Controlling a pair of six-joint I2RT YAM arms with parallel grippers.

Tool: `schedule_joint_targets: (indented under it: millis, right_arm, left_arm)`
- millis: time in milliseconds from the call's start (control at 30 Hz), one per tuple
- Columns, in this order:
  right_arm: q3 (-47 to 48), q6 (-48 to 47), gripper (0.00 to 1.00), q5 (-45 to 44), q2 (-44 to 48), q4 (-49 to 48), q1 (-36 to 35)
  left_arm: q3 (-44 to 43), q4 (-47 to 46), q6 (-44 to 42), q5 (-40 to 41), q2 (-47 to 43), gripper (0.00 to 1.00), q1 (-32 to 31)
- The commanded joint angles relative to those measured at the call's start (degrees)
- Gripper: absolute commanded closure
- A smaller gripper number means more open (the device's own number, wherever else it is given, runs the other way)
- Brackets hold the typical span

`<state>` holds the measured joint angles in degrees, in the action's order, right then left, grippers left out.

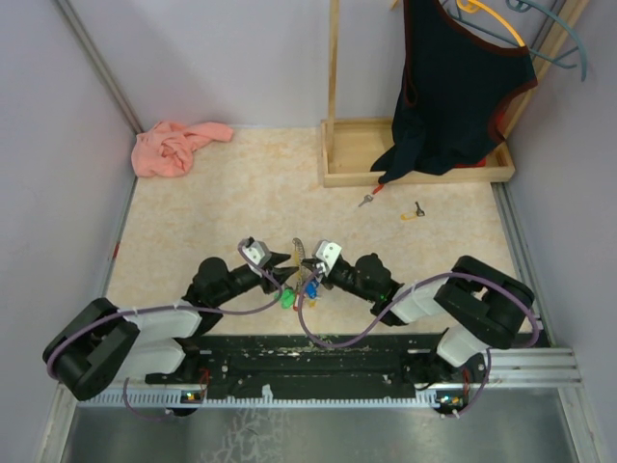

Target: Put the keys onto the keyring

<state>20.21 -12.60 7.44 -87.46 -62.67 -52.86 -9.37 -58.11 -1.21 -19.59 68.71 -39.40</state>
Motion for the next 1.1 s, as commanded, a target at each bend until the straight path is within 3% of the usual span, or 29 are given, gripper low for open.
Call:
schedule_joint_targets:
  millis: [0,633,1067]
  right_arm:
    - [0.4,0.9,1.00,1.0,2.4,-5.4,-0.5]
    - [-0.1,-2.6,1.00,4.1,4.3,-4.8,-0.5]
    - [0.0,-2.4,1.00,5.9,5.3,-3.1,-0.5]
  left_arm:
    - [1.3,-2.0,-2.5,-1.6,-0.8,0.54,0.7]
    - [3.2,-15.8,-6.9,-13.0,8.4,0.64,3.8]
    - [0.4,-14.8,-7.6,-12.4,10.9,0.70,3.8]
